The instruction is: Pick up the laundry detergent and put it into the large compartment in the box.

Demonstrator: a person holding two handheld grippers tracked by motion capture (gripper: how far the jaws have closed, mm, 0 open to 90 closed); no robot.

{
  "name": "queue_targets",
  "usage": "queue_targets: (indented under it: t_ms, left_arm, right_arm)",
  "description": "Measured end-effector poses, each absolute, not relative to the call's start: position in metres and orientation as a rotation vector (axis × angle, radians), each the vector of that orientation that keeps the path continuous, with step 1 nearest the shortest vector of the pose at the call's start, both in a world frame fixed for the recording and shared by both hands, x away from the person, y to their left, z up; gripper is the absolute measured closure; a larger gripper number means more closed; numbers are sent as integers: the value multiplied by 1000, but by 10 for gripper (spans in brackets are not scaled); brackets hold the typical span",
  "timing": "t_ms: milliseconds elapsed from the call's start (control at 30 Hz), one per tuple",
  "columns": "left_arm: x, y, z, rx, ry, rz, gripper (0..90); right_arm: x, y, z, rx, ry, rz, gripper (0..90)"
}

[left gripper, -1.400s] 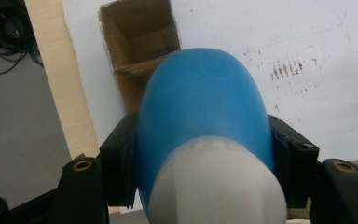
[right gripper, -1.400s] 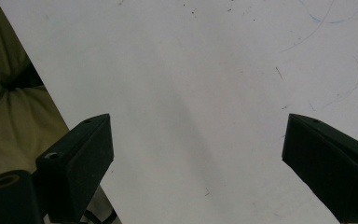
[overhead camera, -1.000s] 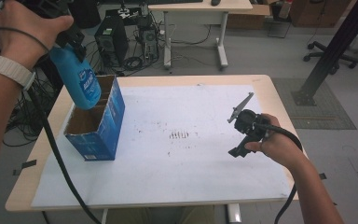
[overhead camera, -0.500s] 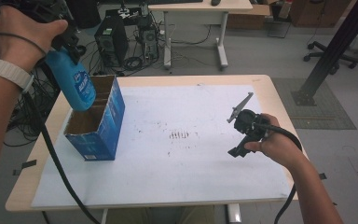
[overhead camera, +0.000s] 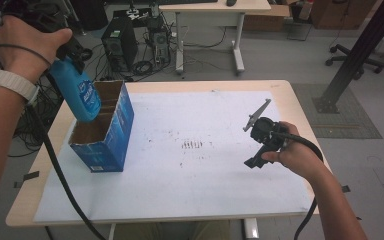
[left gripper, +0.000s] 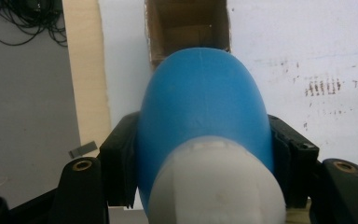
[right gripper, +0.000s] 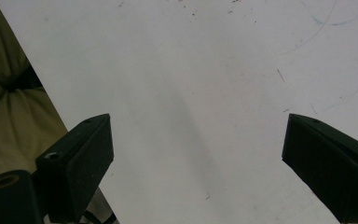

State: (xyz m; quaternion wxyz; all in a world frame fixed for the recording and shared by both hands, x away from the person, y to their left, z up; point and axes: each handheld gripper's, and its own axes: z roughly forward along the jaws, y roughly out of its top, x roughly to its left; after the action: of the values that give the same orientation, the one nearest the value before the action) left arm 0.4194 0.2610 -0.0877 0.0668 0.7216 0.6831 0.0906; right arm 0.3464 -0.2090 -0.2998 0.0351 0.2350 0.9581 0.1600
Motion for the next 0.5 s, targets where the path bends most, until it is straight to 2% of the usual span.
queue_targets:
  t_ms: [500]
  left_arm:
    - [424,261,-113,2174,2066,274,374]
  right_arm:
    - [347,-209,-303,725,2950,485,89]
